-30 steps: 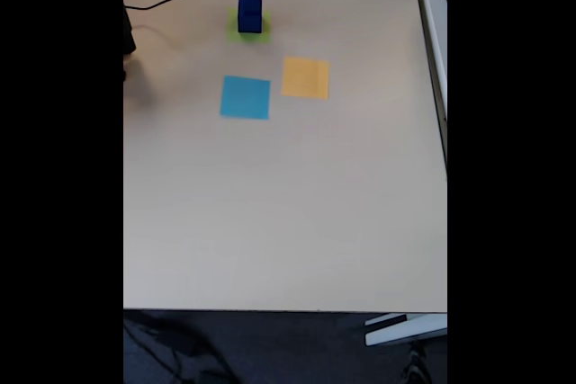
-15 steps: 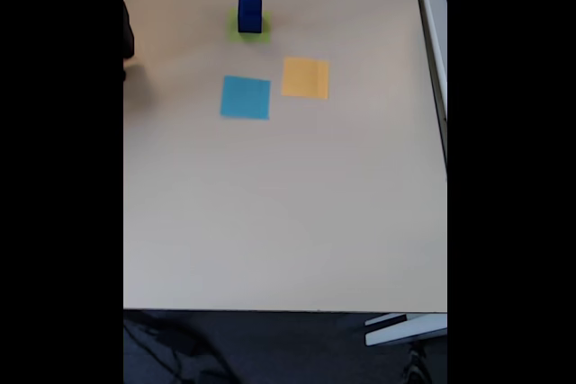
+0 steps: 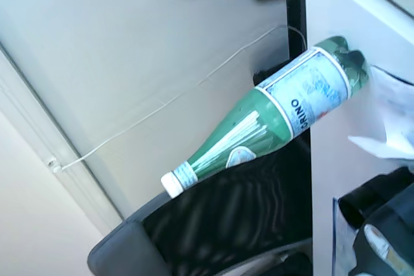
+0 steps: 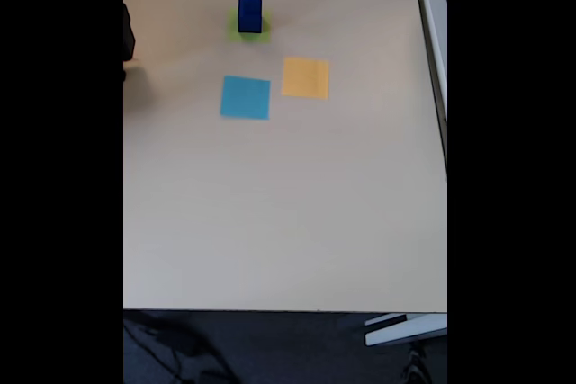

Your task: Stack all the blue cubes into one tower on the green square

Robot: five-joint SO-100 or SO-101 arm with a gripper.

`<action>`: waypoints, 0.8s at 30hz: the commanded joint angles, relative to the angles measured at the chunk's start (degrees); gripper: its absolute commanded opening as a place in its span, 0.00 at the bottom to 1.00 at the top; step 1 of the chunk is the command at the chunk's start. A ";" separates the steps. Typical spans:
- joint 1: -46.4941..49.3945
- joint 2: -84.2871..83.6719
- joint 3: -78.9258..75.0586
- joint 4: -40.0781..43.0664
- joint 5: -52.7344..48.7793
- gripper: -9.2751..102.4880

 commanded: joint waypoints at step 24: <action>11.07 29.97 57.83 -14.94 -4.66 0.08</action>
